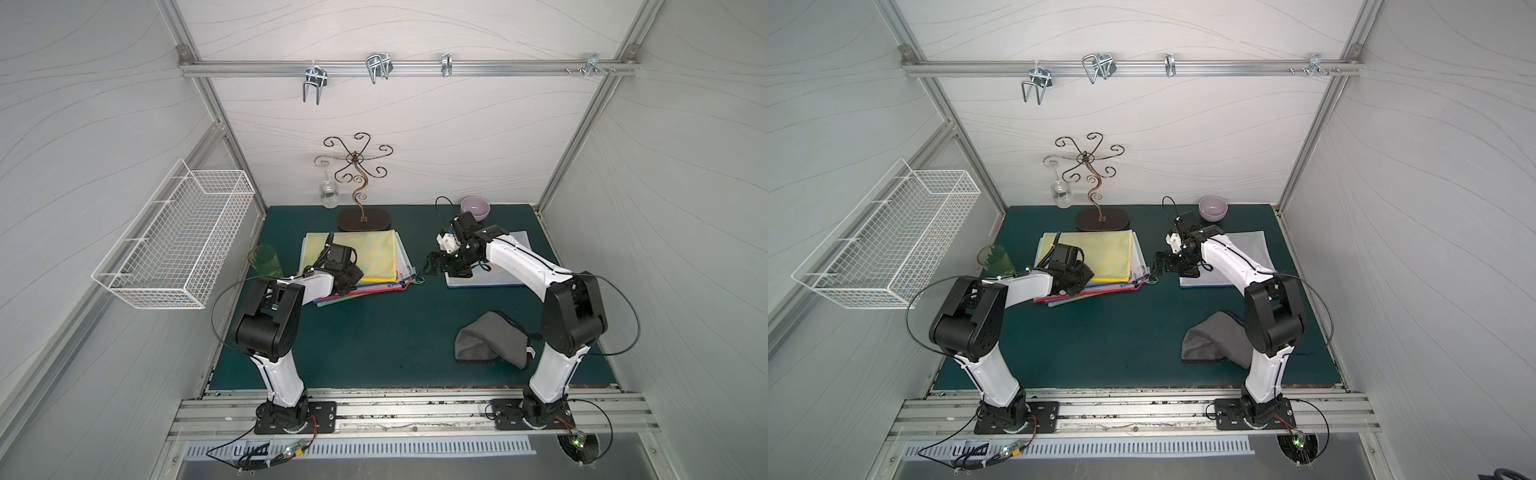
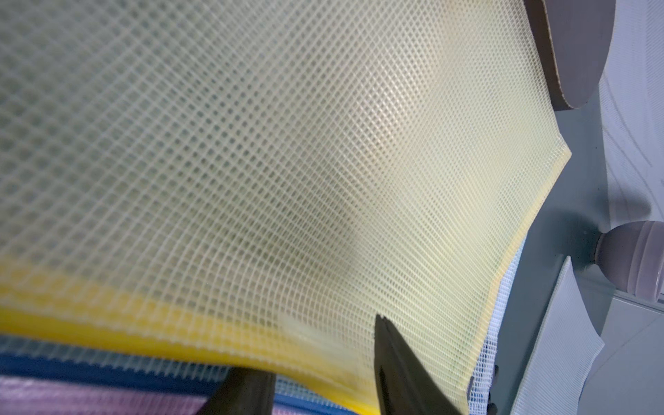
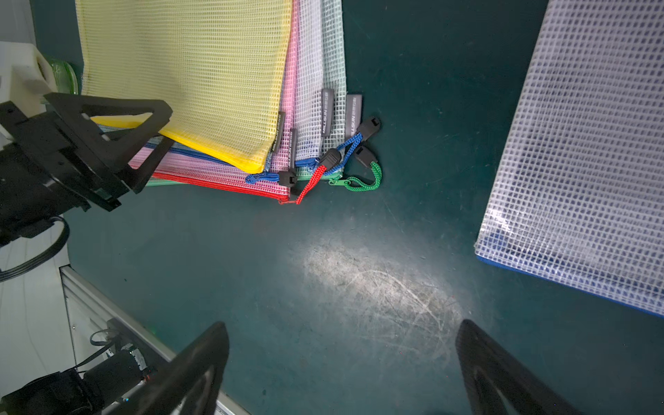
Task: Wipe the document bag
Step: Pick up the document bag.
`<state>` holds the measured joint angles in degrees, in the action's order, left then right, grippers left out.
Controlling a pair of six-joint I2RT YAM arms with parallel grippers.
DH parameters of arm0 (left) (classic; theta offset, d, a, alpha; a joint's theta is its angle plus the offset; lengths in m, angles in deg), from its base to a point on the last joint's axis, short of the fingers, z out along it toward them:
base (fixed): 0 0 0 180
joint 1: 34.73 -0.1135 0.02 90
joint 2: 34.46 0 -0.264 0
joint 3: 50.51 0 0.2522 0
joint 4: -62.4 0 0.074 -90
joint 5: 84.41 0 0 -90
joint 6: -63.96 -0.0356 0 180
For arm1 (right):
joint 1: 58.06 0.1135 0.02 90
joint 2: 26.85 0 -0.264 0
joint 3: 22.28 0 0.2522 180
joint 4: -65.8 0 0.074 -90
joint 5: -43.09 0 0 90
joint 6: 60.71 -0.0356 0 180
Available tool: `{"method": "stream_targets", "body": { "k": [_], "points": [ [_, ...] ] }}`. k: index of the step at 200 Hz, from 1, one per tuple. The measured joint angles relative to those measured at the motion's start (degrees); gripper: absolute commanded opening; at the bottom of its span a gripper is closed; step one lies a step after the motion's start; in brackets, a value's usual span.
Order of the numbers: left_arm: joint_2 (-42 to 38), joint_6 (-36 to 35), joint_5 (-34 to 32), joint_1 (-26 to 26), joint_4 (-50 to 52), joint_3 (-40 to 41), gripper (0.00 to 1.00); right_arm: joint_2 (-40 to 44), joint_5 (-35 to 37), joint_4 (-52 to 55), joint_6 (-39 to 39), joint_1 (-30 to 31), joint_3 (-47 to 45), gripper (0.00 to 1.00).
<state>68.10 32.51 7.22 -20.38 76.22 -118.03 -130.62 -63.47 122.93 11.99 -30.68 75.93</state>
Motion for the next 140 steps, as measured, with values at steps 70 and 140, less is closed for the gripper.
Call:
{"method": "stream_targets", "body": {
  "k": [70,140],
  "points": [
    [1.42,-0.76,-1.03,0.00,-1.88,0.28,0.09,0.00,-0.17,-0.50,-0.35,0.76,-0.11,0.99],
    [-2.29,-2.58,-0.74,-0.04,0.13,1.42,0.00,0.11,-0.13,-0.52,-0.46,2.03,-1.36,0.99]
  ]
}}
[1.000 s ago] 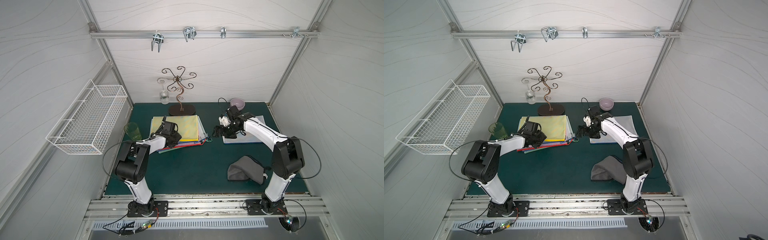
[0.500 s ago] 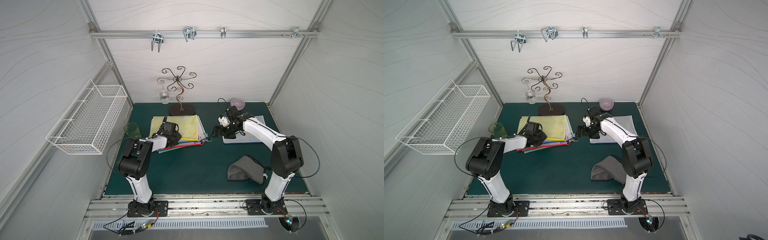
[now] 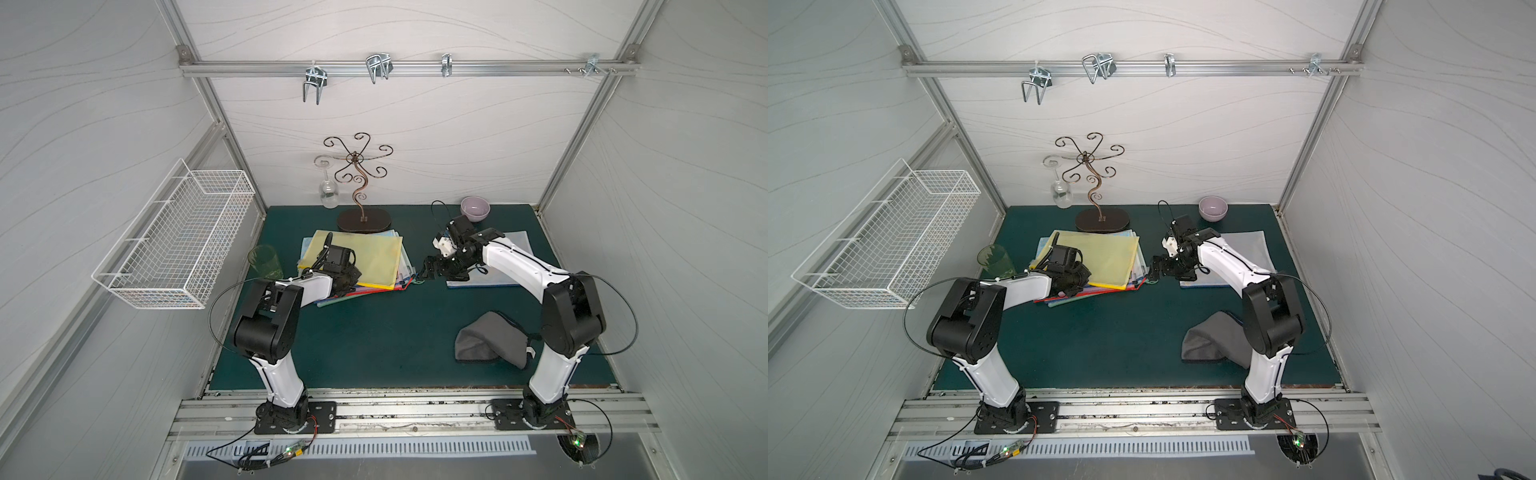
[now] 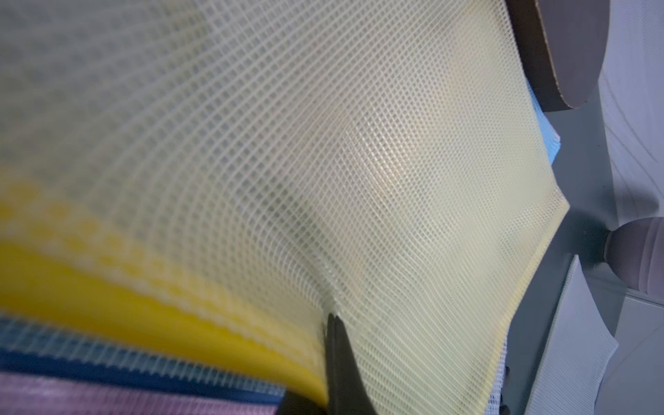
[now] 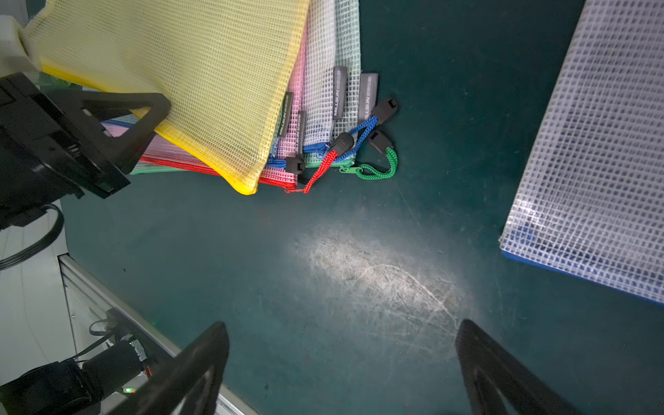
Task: Wipe the document bag
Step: Pick up the document bag, then pick up the cleaning item at the center of the board.
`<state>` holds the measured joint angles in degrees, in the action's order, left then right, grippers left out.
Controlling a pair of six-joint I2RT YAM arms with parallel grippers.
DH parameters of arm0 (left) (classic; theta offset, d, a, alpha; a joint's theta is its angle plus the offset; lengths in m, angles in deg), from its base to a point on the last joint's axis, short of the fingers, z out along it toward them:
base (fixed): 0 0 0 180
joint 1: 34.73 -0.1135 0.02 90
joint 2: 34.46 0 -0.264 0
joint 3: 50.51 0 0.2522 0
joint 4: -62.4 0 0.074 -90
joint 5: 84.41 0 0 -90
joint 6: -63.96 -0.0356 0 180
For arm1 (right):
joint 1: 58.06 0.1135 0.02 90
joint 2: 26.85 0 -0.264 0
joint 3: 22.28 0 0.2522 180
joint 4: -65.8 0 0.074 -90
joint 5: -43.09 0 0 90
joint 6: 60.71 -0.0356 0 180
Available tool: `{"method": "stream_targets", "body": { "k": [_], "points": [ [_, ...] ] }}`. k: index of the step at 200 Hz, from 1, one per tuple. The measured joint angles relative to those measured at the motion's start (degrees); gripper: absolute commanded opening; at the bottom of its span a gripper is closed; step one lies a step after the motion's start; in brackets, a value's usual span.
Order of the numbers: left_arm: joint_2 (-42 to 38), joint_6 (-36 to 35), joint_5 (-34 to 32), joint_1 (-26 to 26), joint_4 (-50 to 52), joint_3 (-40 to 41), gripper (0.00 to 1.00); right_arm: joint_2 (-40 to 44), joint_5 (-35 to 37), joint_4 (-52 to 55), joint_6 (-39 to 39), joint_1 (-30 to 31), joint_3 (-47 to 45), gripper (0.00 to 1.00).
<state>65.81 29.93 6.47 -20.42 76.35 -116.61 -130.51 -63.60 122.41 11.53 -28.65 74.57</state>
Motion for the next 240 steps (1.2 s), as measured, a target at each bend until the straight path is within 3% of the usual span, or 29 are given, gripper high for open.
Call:
{"method": "stream_targets", "body": {
  "k": [72,114,156,184,217,229,240],
  "points": [
    [-17.75,-7.23,8.07,1.75,12.11,0.39,0.00,2.80,6.23,9.42,-1.01,0.37,0.68,0.99],
    [-28.74,-8.59,10.29,14.05,17.46,9.64,0.00,9.68,11.96,14.51,-6.21,0.28,-10.10,0.99],
    [-33.53,-6.03,9.77,24.76,20.04,19.96,0.00,17.99,16.37,18.88,-13.11,-1.81,-21.09,0.99],
    [-34.21,-4.26,8.48,28.26,18.82,23.65,0.00,20.41,17.90,18.53,-15.87,-3.91,-25.88,0.99],
    [-33.05,-3.15,7.50,28.68,16.28,26.77,0.00,16.48,17.44,12.76,-17.20,-8.09,-31.85,0.99],
    [-32.13,-3.15,7.41,28.70,15.65,26.91,0.00,14.93,17.25,10.62,-17.09,-8.76,-32.79,0.91],
    [-31.47,-3.15,7.32,28.72,14.82,26.97,0.00,14.49,16.52,8.55,-17.09,-8.79,-33.62,0.76]
  ]
}}
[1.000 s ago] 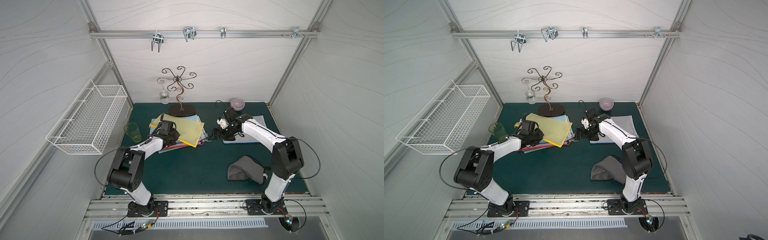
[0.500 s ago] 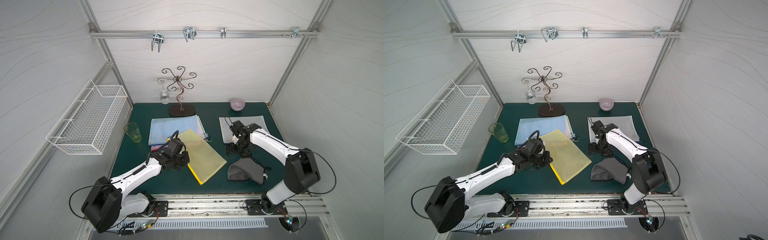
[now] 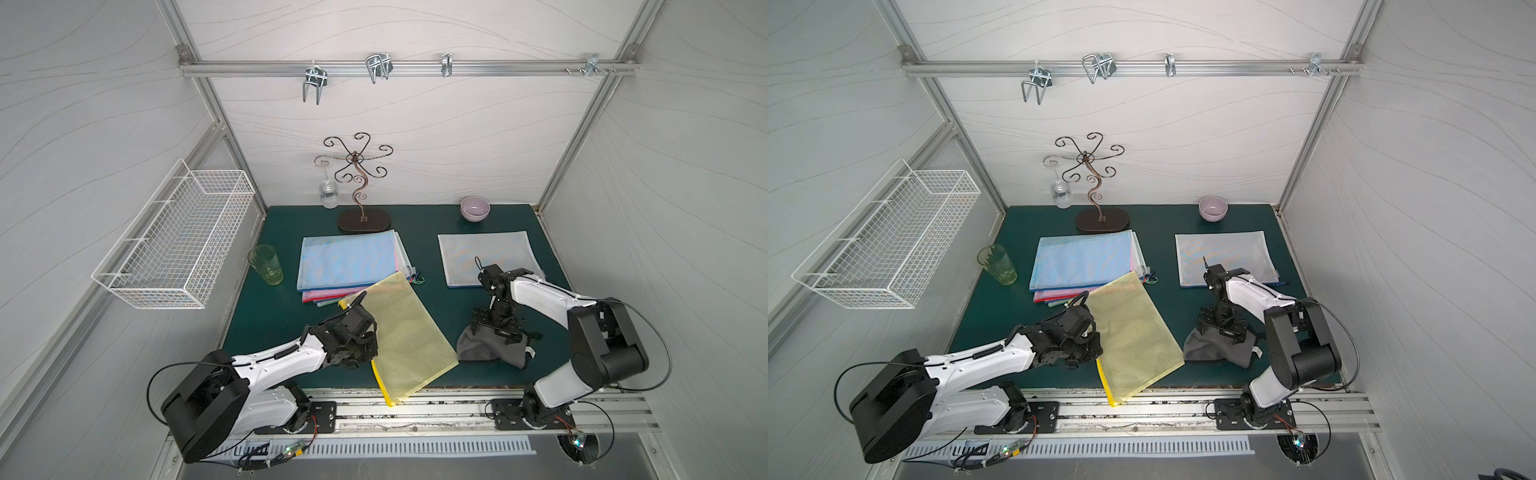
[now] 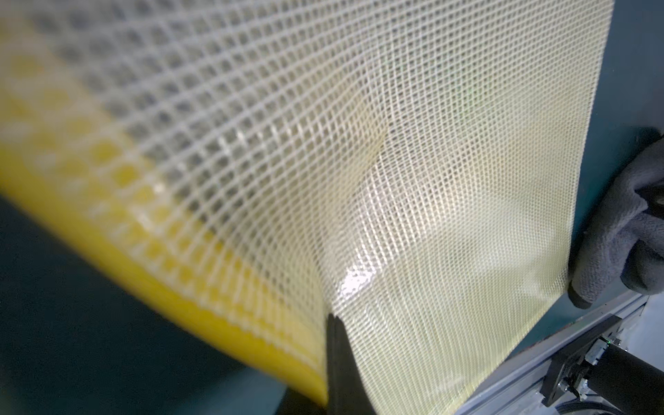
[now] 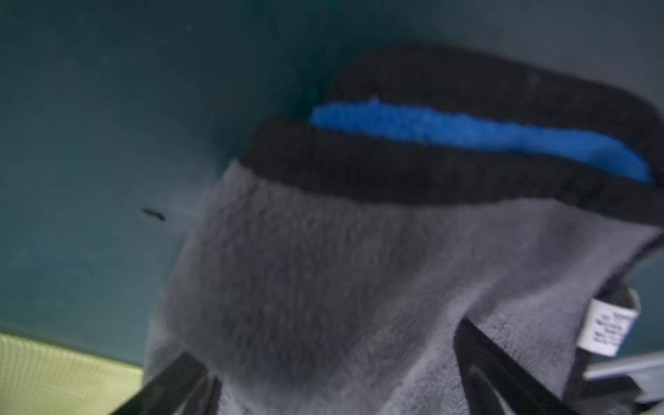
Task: Wipe the document bag
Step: Pick up the cleaning item at the center of the board, then wipe the dirt from the document bag.
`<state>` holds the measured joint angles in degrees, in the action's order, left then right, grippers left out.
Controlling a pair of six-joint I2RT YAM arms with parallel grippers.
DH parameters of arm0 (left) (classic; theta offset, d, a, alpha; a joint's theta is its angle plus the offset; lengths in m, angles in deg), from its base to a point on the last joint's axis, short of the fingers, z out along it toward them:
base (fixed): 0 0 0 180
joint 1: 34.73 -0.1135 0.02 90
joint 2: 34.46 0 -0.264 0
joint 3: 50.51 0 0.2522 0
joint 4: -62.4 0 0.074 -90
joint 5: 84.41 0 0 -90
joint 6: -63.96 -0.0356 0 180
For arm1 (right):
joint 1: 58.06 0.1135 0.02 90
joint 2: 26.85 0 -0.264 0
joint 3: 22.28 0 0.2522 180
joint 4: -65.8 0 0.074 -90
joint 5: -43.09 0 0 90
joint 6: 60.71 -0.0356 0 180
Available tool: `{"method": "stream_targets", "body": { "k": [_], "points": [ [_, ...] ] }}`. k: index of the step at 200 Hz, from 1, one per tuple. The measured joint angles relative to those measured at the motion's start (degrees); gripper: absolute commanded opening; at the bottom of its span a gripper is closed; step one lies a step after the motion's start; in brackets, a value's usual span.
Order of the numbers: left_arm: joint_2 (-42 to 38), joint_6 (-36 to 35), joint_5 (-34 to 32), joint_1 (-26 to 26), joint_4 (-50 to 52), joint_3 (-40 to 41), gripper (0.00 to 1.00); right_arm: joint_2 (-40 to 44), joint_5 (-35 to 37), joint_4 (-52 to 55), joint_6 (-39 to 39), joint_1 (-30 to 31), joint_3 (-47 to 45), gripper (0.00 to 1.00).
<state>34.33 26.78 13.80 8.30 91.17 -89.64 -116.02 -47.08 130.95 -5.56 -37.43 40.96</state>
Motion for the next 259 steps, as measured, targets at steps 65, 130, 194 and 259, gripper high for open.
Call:
{"method": "stream_targets", "body": {
  "k": [65,130,194,259],
  "points": [
    [2.99,-0.13,0.26,0.28,-5.55,0.11,0.00,9.44,-4.39,-2.67,1.95,3.61,-1.18,0.00],
    [0.63,-1.88,3.19,1.01,-4.31,1.51,0.00,2.23,-12.81,-3.43,5.99,21.09,22.49,0.00],
    [-2.51,-2.10,5.60,1.03,-1.79,3.04,0.00,-29.22,-29.77,-17.00,3.54,31.54,36.70,0.00],
    [-2.25,-2.29,5.60,1.03,-1.81,3.04,0.00,-33.33,-15.67,-14.80,4.33,23.06,40.57,0.00]
  ]
}}
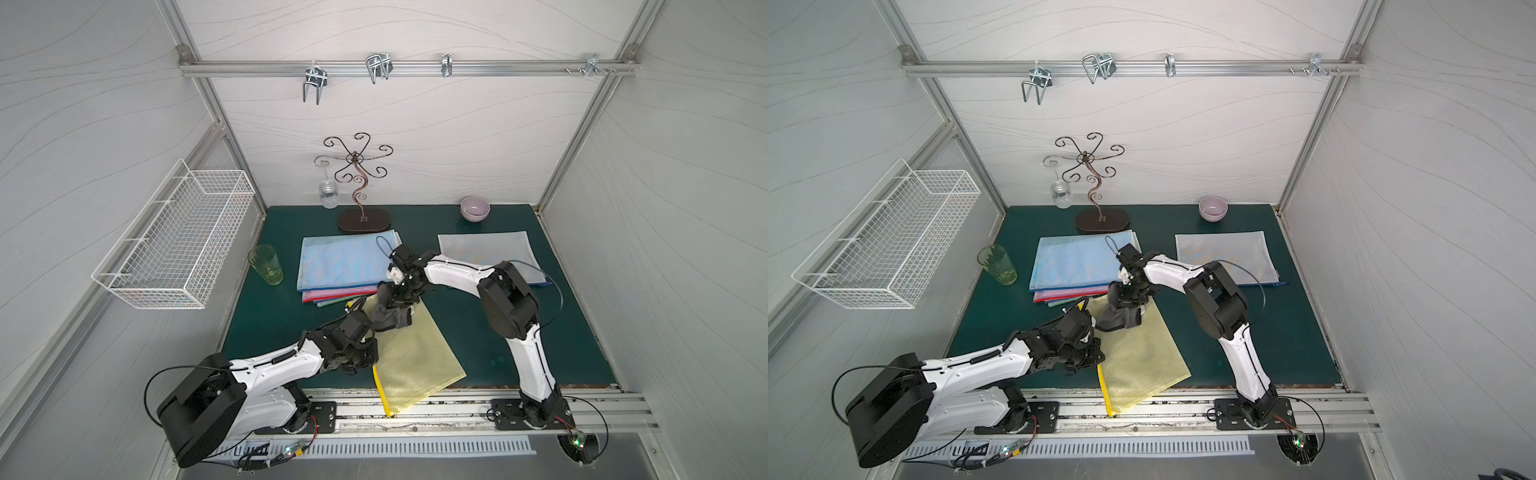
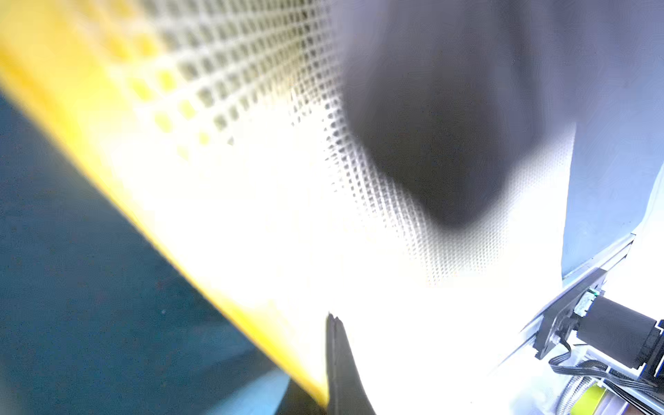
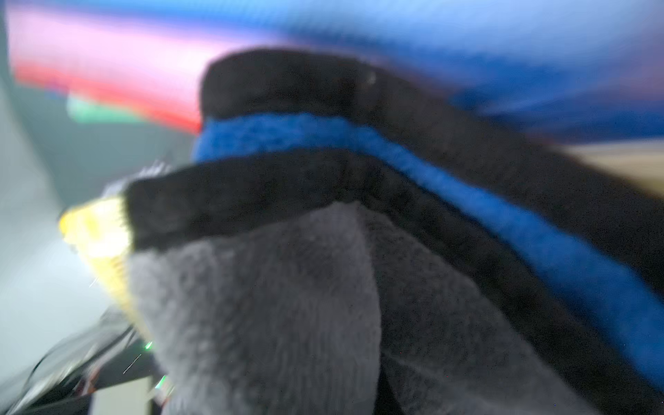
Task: Wipe the document bag
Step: Wipe the dirt from the document bag.
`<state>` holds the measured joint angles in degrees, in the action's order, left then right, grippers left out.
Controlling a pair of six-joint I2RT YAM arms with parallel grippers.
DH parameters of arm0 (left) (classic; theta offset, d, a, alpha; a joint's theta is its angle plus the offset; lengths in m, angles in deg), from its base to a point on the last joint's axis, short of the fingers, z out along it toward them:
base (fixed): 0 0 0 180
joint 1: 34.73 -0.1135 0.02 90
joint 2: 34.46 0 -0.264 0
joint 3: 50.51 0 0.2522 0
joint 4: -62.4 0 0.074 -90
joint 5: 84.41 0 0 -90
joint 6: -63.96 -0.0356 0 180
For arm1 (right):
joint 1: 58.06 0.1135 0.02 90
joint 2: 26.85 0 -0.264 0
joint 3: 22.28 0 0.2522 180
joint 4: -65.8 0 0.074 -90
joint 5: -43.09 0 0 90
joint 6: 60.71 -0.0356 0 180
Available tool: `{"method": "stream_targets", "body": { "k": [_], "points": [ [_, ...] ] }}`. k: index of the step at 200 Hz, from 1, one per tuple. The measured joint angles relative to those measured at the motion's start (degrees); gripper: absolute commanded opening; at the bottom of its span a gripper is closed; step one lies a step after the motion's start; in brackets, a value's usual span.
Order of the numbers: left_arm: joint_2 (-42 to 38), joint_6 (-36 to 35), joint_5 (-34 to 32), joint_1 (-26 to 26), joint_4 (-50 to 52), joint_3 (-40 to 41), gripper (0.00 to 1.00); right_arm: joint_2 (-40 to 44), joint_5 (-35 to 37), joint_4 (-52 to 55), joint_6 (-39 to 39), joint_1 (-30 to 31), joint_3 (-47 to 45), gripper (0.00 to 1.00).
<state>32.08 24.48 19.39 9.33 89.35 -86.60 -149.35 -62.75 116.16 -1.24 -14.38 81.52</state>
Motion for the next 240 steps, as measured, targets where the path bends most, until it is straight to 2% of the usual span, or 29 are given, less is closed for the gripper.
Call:
{"method": "stream_targets", "body": {
  "k": [23,40,53,66,97,114,134,148,175,193,207,240],
  "points": [
    [-0.04,-0.20,-0.11,0.00,0.09,-0.04,0.00,8.61,14.38,4.68,2.01,-5.35,-6.49,0.00],
    [-0.04,-0.44,-0.35,-0.13,0.17,-0.04,0.00,16.04,17.05,7.74,4.31,-6.10,-11.23,0.00],
    [-0.02,-0.52,-0.81,-0.31,0.26,-0.09,0.00,20.33,14.62,9.97,6.27,-3.67,-12.59,0.00],
    [-0.02,-0.57,-1.22,-0.72,0.26,-0.15,0.00,22.23,9.11,10.27,7.98,0.79,-13.20,0.00],
    [0.37,0.13,-2.32,-2.25,-0.63,-0.22,0.00,19.43,-6.51,7.21,8.22,9.99,-18.78,0.00],
    [0.96,1.16,-2.80,-3.54,-2.12,-0.20,0.00,15.30,-10.71,6.64,7.78,11.56,-20.87,0.00],
    [1.64,2.29,-2.84,-4.70,-4.13,0.04,0.00,13.27,-10.91,6.69,6.51,9.70,-23.10,0.00],
    [1.97,2.64,-2.73,-5.11,-5.05,0.13,0.00,15.96,-5.18,8.66,5.27,6.32,-24.63,0.00],
    [1.92,2.86,-2.91,-5.81,-5.79,0.44,0.00,24.63,14.16,15.19,3.43,-1.90,-27.10,0.00],
    [1.62,2.89,-3.30,-5.99,-5.77,0.59,0.00,28.04,19.67,19.87,4.09,-0.26,-24.39,0.00],
    [1.46,2.95,-3.54,-6.05,-5.75,0.61,0.00,27.54,17.33,20.31,5.51,4.26,-20.13,0.00],
    [1.38,3.13,-3.93,-6.19,-5.70,0.61,0.00,19.67,0.59,13.75,6.47,12.66,-14.93,0.00]
  ]
}}
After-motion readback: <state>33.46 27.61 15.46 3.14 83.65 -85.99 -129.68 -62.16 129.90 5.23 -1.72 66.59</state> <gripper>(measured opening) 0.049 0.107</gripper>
